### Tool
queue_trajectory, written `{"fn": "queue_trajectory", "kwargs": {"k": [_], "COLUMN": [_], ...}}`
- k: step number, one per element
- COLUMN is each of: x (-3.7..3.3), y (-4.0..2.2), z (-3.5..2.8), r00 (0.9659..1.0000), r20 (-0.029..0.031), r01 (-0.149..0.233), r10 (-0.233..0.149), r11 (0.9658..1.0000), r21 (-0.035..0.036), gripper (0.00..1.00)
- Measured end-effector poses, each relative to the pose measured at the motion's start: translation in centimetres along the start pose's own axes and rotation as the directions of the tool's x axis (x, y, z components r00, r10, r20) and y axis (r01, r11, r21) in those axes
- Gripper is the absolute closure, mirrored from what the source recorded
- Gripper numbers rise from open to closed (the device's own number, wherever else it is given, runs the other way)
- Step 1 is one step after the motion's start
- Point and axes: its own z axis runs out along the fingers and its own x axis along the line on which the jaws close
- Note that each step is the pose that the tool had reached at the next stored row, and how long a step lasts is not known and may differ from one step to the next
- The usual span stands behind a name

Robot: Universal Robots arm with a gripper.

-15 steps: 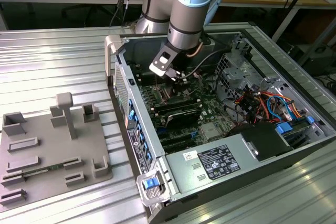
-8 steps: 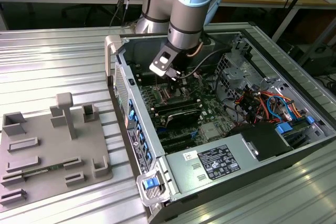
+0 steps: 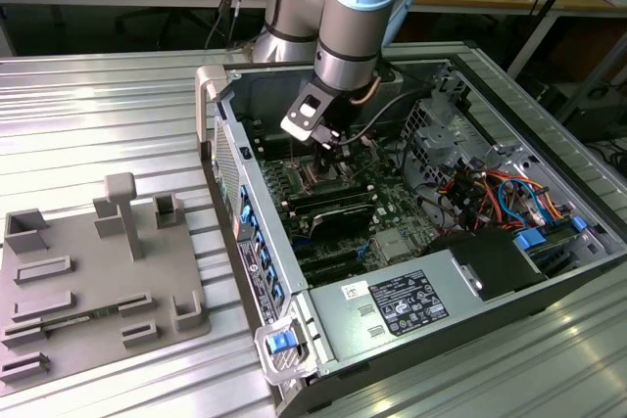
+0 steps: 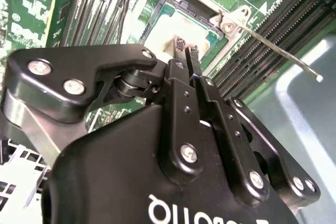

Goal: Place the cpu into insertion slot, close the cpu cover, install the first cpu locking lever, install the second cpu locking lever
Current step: 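Place the cpu into insertion slot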

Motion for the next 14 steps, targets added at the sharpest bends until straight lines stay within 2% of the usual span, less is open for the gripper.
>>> {"fn": "queue_trajectory", "kwargs": {"k": [2, 7, 8, 9, 14], "x": [0.00, -0.01, -0.01, -0.01, -0.01], "y": [0.03, 0.02, 0.02, 0.02, 0.02], "z": [-0.29, -0.31, -0.31, -0.31, -0.31], "r00": [1.0000, 1.0000, 1.0000, 1.0000, 1.0000], "r20": [0.0046, 0.0051, 0.0051, 0.0051, 0.0051], "r01": [0.000, 0.000, 0.000, 0.000, 0.001], "r10": [0.000, 0.000, 0.000, 0.000, -0.001], "r11": [1.0000, 1.0000, 1.0000, 1.0000, 1.0000], "r21": [0.0000, 0.0002, 0.0002, 0.0002, 0.0002], "gripper": [0.82, 0.82, 0.84, 0.89, 0.89]}}
